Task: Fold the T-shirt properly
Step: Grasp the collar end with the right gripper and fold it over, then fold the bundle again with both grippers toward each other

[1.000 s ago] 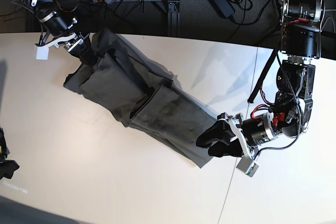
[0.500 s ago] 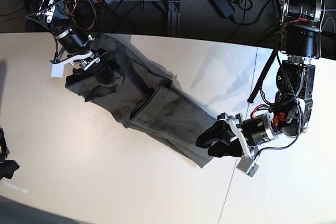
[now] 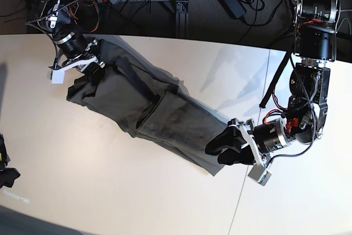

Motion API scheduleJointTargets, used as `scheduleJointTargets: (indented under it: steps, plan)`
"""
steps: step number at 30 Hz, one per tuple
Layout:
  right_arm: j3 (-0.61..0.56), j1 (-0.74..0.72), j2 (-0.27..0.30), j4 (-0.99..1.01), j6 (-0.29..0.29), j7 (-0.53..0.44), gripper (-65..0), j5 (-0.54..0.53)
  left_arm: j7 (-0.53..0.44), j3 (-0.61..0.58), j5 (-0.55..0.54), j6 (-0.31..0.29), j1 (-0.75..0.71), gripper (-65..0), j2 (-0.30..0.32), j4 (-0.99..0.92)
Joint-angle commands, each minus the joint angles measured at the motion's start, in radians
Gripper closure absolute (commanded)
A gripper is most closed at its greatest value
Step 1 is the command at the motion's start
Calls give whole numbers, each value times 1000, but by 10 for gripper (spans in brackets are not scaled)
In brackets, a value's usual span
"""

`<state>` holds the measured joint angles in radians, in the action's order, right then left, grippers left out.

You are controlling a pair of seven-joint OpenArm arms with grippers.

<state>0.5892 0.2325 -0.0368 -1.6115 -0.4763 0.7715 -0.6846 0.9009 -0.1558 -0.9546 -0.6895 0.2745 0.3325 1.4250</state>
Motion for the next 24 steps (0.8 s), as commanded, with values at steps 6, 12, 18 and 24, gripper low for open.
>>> scheduleJointTargets:
  steps: [6,12,18,24]
  plan:
    - [63,43,166,-13,-55,-20,0,34,-8,6,-21,-9,24,-376,39,16]
    - [150,60,418,-13,-52,-24,0,29,2,6,-26,-9,19,-376,68,16]
    - [149,8,607,-14,-51,42,0,-74,1,6,-52,-9,10,-376,61,16]
    - [117,-55,634,-87,-52,101,0,-154,23,6,-51,-9,-40,-376,61,16]
